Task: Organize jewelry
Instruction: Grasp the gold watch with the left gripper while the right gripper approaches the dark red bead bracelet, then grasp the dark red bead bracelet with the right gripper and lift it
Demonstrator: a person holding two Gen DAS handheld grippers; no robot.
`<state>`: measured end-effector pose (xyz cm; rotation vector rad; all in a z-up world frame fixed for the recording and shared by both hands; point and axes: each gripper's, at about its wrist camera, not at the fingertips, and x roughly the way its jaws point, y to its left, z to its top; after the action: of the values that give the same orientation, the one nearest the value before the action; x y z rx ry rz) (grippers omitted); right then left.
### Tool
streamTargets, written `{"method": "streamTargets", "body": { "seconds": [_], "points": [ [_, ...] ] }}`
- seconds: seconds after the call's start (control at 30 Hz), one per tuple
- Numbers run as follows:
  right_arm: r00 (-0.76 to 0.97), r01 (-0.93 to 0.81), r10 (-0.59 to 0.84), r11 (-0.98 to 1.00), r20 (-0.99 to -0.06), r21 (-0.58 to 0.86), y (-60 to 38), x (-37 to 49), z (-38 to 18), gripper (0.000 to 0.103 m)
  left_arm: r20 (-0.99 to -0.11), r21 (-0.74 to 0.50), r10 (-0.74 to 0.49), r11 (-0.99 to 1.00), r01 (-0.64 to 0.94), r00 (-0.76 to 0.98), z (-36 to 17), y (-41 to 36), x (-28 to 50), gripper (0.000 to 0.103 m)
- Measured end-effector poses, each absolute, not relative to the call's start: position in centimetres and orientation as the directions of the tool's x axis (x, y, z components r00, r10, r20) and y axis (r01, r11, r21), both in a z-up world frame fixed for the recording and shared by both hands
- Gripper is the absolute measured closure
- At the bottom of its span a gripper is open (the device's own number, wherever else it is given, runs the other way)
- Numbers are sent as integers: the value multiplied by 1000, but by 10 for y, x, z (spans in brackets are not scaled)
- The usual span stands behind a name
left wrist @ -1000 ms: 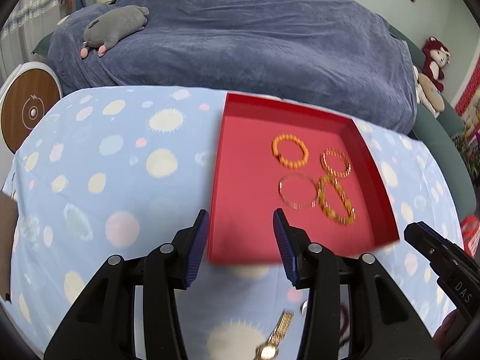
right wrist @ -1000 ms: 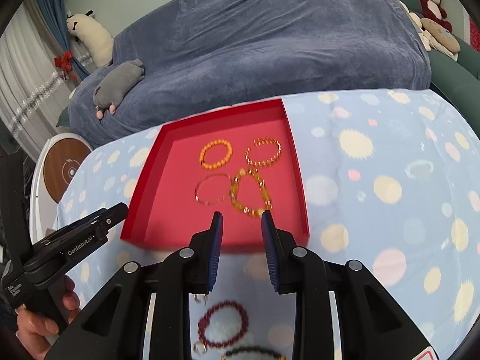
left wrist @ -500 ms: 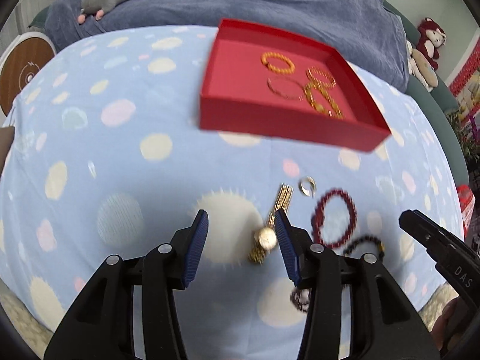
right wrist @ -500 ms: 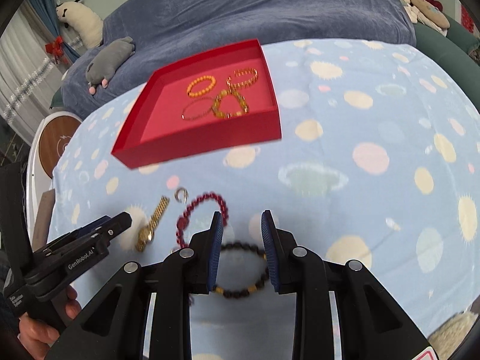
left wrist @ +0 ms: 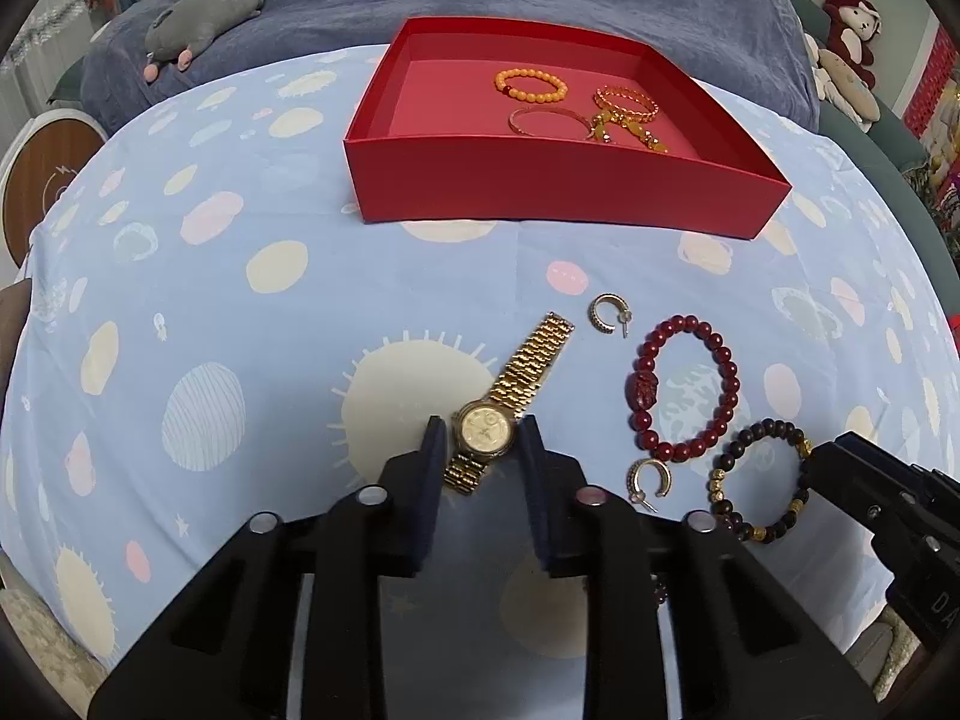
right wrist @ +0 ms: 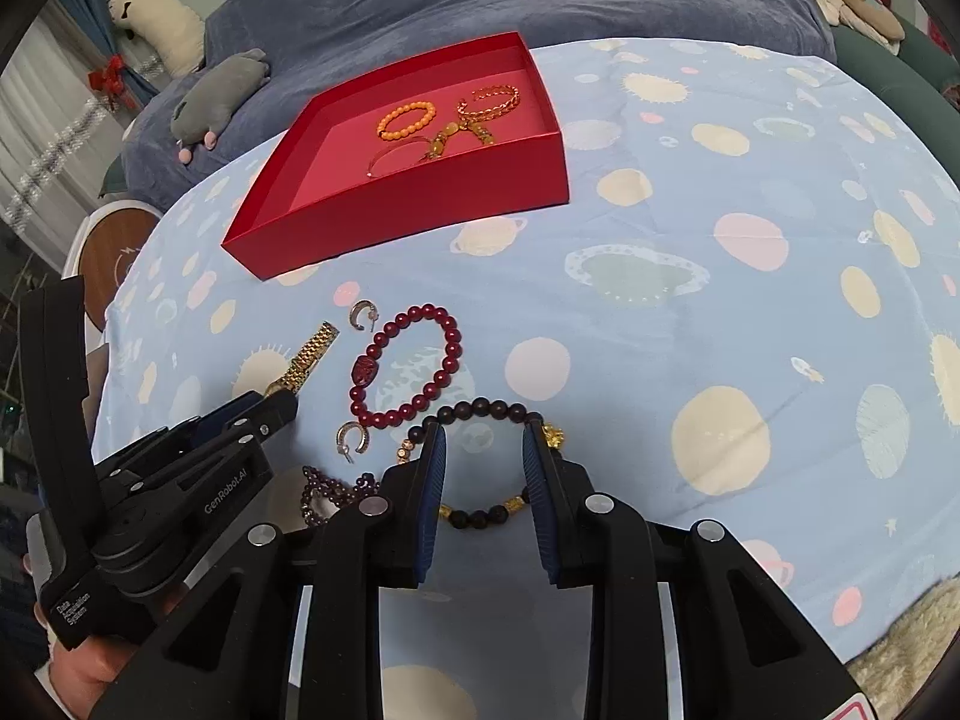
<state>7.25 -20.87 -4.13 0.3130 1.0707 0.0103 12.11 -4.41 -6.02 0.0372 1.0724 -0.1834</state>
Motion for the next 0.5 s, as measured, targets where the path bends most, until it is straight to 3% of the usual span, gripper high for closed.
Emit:
{"method": "streamTargets", "body": {
  "seconds": [0.5],
  "points": [
    [465, 83, 163, 971, -870, 226, -180, 110, -50, 76, -876, -111, -103, 994, 12, 471, -52, 13, 118, 81]
  ]
}}
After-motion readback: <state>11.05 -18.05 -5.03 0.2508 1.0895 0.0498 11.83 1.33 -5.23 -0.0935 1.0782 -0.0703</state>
